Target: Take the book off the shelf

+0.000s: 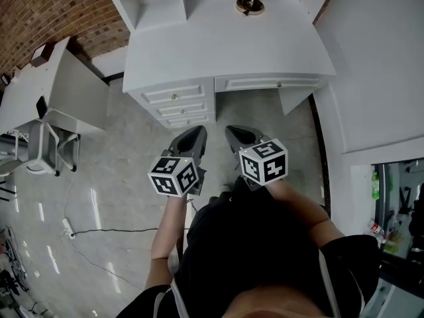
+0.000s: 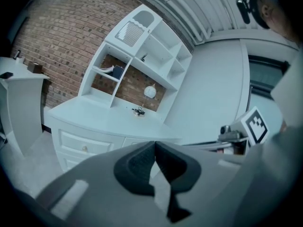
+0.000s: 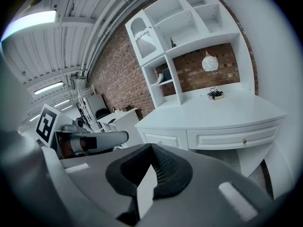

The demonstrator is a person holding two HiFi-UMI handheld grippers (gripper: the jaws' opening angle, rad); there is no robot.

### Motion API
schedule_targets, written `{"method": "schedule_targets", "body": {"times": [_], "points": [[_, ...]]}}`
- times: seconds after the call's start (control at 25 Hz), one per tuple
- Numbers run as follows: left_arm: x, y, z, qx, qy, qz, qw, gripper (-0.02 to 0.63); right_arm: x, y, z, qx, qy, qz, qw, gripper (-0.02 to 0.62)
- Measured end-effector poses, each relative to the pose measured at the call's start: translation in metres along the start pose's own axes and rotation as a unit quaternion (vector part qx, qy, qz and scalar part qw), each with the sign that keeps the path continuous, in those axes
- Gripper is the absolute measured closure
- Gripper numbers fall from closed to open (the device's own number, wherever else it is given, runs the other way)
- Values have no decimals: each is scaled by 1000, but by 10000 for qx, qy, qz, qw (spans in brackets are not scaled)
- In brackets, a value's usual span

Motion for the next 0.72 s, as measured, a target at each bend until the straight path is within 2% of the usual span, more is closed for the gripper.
{"method": "schedule_targets", "body": {"times": [0.32,0.72], "points": [[20,14,11,-71,188,123,9997,600,-7,23,28,-143,228,-104,9996,597],[56,62,63,-131,267,160,9994,600,-32,79,80,-166,416,-243,9987,597]]}}
Point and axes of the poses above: the fingertips, and each gripper's own axes: z forward along the fingers, x to its left, y out of its top, the point moved 1 cm from there along -z, backward along the fingers
